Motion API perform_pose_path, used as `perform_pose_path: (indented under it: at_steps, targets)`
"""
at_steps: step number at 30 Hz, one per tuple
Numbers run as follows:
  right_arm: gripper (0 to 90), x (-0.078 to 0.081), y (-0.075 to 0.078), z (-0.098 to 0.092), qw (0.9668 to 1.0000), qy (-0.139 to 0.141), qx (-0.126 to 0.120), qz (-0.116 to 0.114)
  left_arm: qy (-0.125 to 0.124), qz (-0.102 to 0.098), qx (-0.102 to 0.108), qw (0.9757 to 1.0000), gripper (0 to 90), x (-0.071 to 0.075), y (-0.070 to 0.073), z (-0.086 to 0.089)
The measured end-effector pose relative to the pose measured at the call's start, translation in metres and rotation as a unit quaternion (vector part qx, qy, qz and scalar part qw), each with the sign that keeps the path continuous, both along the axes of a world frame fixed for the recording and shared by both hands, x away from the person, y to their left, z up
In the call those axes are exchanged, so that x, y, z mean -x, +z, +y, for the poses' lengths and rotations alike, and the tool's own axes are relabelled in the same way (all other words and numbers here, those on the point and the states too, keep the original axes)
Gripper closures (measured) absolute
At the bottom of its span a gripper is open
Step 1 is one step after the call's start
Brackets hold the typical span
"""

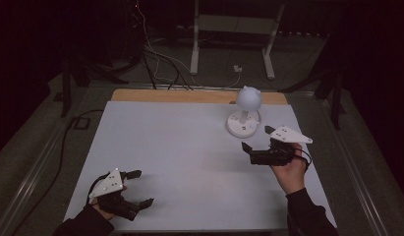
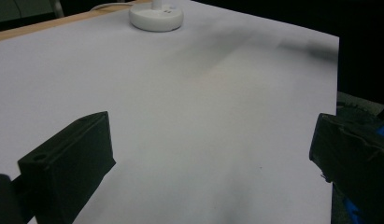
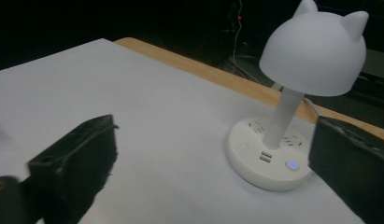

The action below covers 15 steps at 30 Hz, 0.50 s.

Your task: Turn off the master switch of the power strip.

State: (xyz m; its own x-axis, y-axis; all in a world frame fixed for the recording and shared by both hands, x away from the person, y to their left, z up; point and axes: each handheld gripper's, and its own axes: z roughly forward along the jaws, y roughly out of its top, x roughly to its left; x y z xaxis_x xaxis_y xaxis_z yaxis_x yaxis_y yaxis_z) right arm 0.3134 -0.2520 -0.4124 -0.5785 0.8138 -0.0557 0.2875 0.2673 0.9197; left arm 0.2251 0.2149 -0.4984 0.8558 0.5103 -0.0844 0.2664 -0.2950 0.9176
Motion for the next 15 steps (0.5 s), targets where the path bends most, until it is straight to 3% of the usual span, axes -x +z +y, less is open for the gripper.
perform_pose_path:
  at_steps: [15]
  targets:
    - [1.7,-0.027,-0.002,-0.007,0.9991,-0.041,-0.006,0.003,0.000,0.001,0.002,1.0000,0.3,0.000,0.000,0.000]
